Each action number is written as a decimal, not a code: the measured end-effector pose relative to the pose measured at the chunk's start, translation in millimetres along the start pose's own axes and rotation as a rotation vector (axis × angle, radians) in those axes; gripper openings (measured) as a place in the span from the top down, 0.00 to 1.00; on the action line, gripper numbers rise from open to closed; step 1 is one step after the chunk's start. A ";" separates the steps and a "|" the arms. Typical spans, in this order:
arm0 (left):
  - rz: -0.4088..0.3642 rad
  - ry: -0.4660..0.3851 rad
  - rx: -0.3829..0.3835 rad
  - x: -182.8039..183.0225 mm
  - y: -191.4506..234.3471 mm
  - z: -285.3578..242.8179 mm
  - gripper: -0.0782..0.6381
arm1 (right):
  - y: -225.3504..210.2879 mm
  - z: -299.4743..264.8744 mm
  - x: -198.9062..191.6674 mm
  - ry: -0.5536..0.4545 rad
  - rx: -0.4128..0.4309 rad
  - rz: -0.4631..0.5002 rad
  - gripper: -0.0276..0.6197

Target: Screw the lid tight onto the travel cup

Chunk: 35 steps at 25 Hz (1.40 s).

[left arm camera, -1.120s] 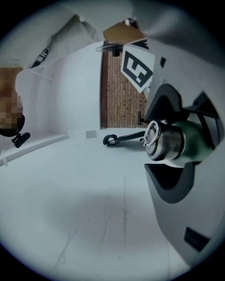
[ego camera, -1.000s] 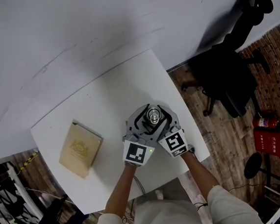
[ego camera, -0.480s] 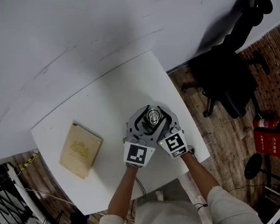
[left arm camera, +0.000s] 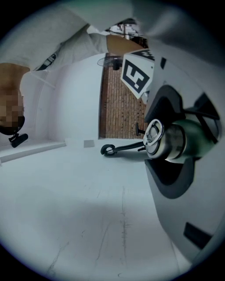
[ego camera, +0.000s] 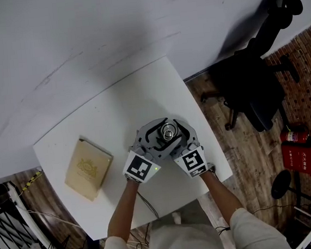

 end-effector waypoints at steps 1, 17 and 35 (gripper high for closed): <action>-0.002 0.001 -0.031 0.5 -0.5 0.0 0.53 | 0.0 0.0 0.1 0.000 0.000 0.000 0.41; -0.043 0.000 -0.373 0.1 -5.2 0.6 0.53 | -1.0 -0.7 -1.7 -0.001 0.000 -0.002 0.41; 0.036 -0.017 0.217 -0.2 4.7 11.6 0.48 | -0.9 0.0 -0.4 0.001 -0.001 0.002 0.41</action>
Point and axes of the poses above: the fingertips, and each gripper's own axes: z backward along the fingers, y to its left, x out of its top, the point moved 1 cm from there along z, backward along the fingers, and after that the axes turned 14 degrees about x, right-handed, at the moved point
